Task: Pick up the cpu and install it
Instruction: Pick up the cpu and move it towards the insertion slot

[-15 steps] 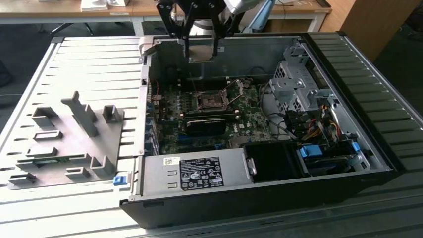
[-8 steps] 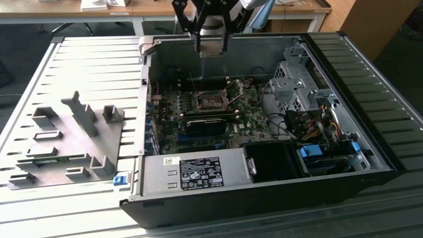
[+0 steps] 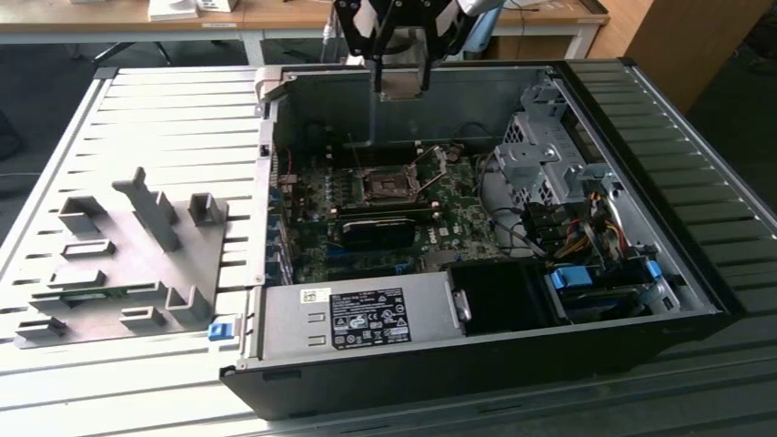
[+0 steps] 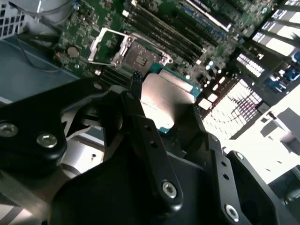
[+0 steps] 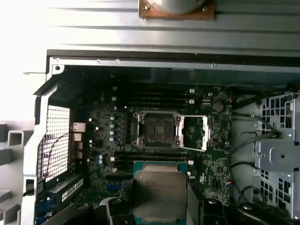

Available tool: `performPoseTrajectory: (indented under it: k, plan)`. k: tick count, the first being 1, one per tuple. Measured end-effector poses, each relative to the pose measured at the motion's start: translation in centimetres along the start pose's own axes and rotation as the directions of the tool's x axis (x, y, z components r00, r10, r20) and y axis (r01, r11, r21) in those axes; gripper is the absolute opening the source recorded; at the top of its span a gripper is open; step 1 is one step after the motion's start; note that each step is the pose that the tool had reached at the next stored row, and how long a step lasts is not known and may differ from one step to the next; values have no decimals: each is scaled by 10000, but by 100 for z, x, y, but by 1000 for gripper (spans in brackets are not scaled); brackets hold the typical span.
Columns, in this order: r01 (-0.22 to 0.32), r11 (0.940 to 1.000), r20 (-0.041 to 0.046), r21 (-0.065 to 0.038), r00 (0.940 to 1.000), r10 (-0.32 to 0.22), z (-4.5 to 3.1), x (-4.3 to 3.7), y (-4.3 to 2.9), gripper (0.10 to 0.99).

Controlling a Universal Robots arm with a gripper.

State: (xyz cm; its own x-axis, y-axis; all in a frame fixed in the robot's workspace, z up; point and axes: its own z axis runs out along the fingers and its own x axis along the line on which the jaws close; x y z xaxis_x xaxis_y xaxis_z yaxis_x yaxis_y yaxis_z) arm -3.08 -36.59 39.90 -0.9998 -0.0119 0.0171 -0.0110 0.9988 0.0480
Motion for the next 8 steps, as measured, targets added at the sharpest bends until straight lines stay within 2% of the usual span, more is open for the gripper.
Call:
performPoseTrajectory:
  k: [2, 8]
  plan:
    - [1, 10000, 0, -1, 10000, -1, 5, -2, 32, 541]
    - [0, 10000, 0, -7, 10000, 0, 14, -26, 63, 541]
